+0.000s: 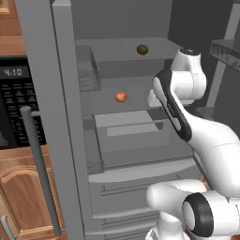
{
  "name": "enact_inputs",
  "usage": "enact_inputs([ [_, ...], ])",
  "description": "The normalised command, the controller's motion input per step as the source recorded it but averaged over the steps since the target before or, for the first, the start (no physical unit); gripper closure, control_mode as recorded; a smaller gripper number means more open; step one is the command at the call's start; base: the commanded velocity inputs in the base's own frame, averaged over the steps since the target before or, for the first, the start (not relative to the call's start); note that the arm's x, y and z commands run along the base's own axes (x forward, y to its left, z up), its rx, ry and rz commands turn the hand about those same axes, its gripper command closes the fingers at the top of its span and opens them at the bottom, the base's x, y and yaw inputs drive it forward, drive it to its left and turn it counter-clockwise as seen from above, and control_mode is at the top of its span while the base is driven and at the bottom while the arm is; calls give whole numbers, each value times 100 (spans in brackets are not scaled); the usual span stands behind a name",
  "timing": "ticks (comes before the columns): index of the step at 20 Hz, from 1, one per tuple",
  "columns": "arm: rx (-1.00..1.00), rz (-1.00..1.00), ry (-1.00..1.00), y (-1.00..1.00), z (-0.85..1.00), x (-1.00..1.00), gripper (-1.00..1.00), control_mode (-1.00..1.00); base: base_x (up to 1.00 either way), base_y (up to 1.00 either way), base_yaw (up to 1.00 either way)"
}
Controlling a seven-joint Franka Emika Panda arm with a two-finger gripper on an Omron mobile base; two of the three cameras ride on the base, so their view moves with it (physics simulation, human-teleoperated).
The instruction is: Place the cold items (kiwi and peach) from the fridge in one tupperware on the dining counter. Place the warm items (hot dog and kebab skewer) in the stove area in another tupperware.
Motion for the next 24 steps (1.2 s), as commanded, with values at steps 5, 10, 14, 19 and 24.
enact_inputs([
  [5, -2, -1, -11, 23, 0, -4, -100, -100, 0, 0, 0],
  [10, -2, -3, -69, 11, 38, -18, -100, -100, 0, 0, 0],
  [14, 7, -3, -39, 1, 84, -3, -100, -100, 0, 0, 0],
  [19, 7, -4, -10, 0, 72, 0, -100, -100, 0, 0, 0],
  [24, 1, -8, -4, 0, 27, 0, -100, -100, 0, 0, 0],
])
